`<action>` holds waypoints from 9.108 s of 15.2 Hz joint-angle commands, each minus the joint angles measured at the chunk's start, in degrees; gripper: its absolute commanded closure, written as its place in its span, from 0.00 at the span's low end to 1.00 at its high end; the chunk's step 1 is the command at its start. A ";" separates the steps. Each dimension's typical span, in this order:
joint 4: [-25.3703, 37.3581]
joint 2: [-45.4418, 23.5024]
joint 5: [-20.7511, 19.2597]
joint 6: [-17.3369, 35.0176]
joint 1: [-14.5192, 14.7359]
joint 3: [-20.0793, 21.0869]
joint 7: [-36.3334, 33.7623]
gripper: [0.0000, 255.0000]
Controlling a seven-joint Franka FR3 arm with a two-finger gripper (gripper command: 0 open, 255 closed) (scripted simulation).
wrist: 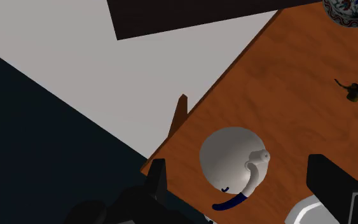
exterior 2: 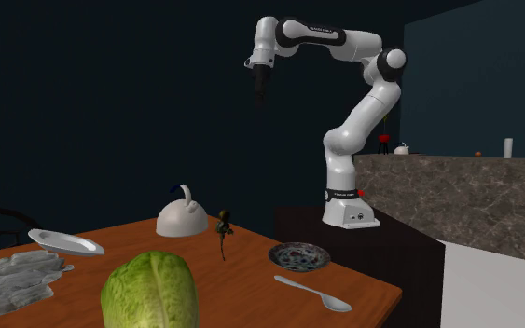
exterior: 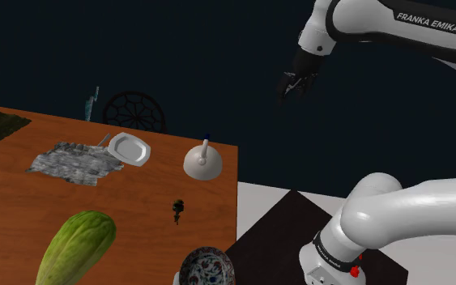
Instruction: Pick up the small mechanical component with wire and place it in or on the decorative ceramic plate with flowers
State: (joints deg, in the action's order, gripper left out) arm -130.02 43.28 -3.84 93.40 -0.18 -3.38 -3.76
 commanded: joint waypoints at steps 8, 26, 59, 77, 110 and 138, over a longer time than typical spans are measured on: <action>-4.34 -6.75 2.72 8.37 2.76 4.35 -3.77 0.00; -2.60 -34.97 5.81 28.45 9.24 15.08 -13.13 0.00; 8.86 -64.95 -0.23 41.87 15.77 18.75 -22.06 1.00; 24.51 -75.15 -9.43 26.97 16.15 11.59 -22.82 0.00; 22.73 -72.54 -9.30 26.45 15.41 11.96 -22.37 1.00; 24.60 -79.54 3.07 29.46 5.11 15.25 -8.64 1.00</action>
State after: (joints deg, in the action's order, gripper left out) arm -105.37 -36.18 -0.71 122.81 4.99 11.99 -12.40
